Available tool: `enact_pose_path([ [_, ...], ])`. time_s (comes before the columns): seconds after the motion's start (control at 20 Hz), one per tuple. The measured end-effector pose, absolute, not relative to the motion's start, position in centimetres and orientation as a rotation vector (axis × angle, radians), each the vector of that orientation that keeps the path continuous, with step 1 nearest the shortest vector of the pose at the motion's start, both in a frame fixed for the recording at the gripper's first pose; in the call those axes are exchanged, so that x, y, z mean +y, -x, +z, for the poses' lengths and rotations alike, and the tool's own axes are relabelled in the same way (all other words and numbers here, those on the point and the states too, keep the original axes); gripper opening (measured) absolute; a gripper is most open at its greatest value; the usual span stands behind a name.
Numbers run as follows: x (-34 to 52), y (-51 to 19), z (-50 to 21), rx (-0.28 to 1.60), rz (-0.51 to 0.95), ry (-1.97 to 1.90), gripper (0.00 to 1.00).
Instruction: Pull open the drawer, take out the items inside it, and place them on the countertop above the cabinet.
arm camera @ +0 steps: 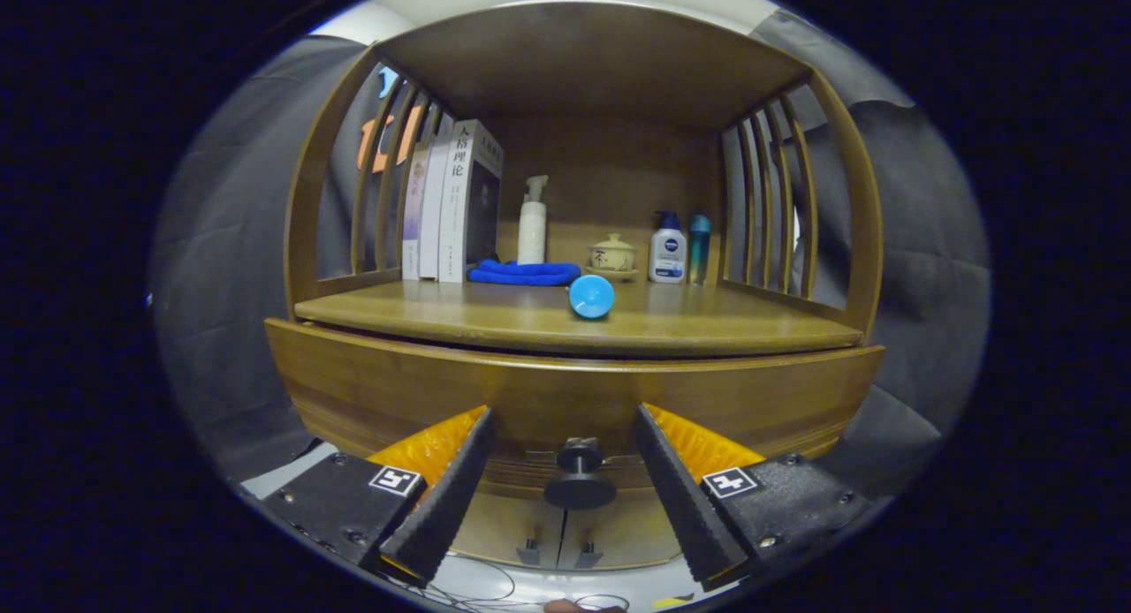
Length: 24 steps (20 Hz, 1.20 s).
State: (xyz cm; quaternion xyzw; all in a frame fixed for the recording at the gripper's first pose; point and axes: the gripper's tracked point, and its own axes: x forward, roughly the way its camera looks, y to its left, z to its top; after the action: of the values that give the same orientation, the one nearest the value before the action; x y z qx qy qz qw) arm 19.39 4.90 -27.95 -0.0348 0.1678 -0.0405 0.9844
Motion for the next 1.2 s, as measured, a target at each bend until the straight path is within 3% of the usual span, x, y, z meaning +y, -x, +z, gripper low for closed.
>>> enact_pose_path([
  [0.45, 5.7, -18.4, -28.8, 0.402, -0.033, 0.045, 1.0],
  [1.2, 6.6, -4.2, -12.3, 0.242, 0.114, -0.051, 1.0],
])
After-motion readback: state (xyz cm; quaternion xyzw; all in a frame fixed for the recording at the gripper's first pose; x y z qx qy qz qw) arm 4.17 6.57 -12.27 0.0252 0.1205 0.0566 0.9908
